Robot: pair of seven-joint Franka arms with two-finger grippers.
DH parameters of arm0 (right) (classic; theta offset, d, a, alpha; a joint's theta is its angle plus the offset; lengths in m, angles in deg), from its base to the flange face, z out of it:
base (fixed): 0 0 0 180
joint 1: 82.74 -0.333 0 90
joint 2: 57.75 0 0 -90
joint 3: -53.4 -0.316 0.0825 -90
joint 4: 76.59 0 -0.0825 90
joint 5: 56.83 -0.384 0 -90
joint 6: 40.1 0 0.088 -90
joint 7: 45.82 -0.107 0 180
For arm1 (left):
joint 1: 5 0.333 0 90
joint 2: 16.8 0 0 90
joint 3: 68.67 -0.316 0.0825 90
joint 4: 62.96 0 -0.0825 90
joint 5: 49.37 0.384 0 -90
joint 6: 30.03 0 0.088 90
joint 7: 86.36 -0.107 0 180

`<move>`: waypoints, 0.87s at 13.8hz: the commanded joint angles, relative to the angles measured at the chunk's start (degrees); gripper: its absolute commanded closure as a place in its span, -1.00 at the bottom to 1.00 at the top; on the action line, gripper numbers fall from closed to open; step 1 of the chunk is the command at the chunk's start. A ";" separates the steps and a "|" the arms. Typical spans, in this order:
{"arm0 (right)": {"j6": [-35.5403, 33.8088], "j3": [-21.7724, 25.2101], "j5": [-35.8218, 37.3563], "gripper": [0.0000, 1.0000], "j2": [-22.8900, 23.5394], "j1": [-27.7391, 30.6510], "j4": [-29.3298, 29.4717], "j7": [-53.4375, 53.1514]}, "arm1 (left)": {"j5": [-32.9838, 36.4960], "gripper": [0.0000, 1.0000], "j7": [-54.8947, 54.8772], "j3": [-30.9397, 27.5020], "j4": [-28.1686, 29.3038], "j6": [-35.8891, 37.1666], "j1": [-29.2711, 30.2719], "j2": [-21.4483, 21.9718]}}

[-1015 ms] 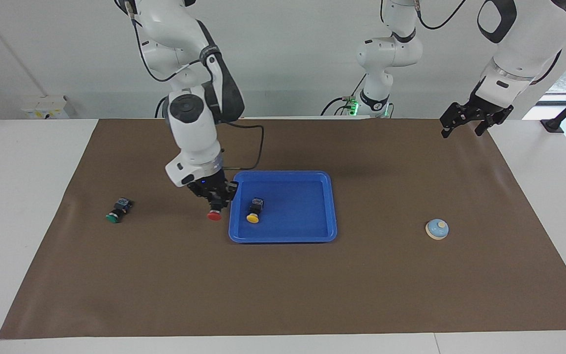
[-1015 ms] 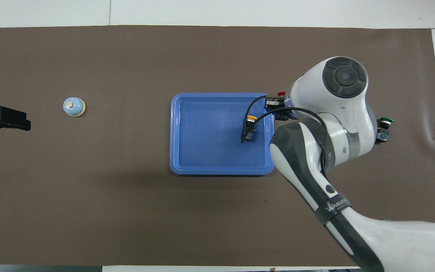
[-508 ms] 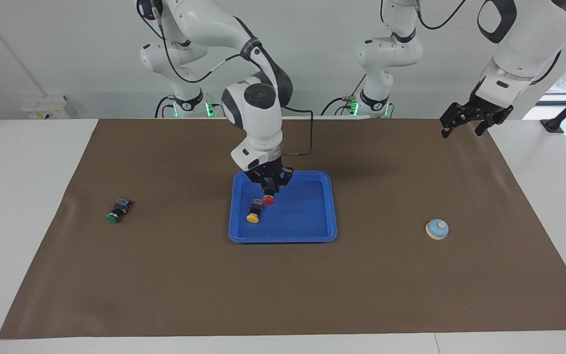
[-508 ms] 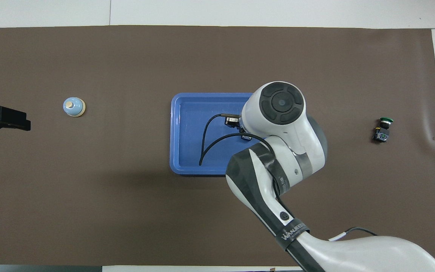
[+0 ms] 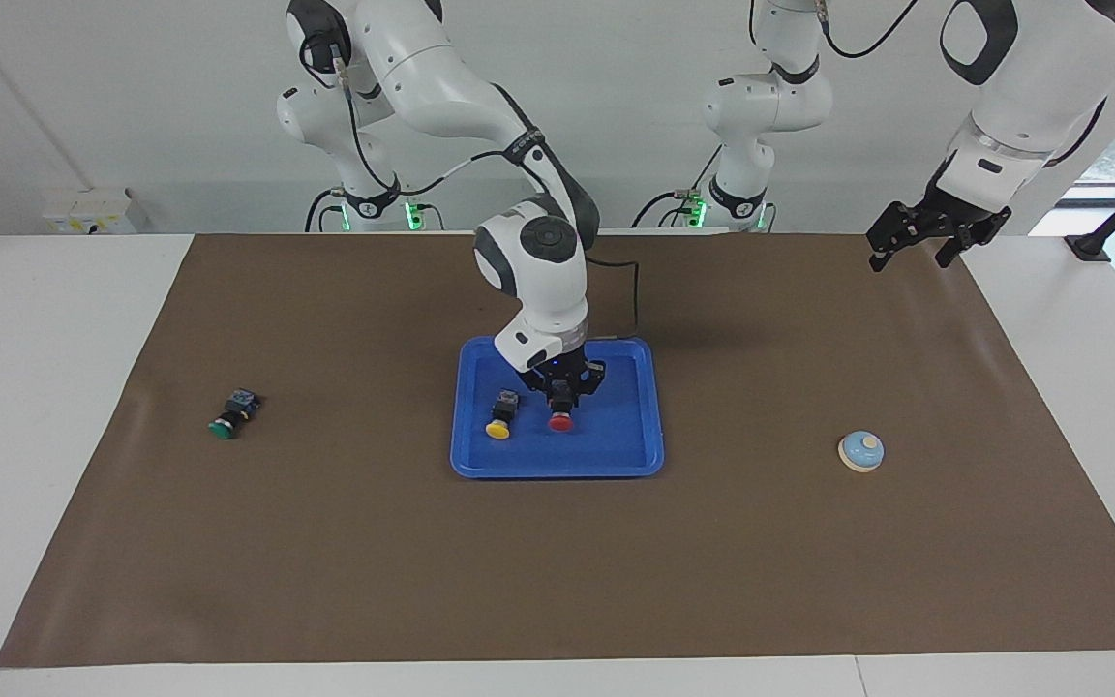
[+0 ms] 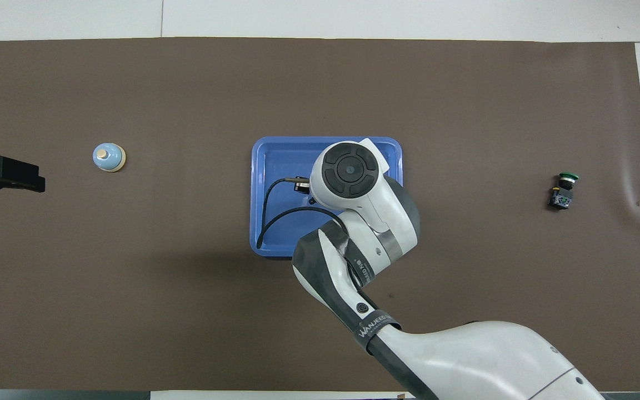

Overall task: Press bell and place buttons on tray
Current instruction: 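Place the red button in the tray beside the yellow one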

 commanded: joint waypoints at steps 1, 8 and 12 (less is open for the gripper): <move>2.25 0.12 0.01 1.00 -1.15 0.18 -2.31 0.40 | -0.10 -1.00 0.33 -0.09 0.36 0.45 0.02 0.71; 2.01 0.20 -0.34 -1.00 -1.33 0.18 -2.58 -0.65 | -0.10 -1.00 0.33 -0.09 0.36 0.45 0.02 0.71; -7.83 0.91 -0.34 -1.00 -2.64 3.41 3.65 -0.22 | -0.10 -1.00 0.33 -0.09 0.28 0.45 0.02 0.71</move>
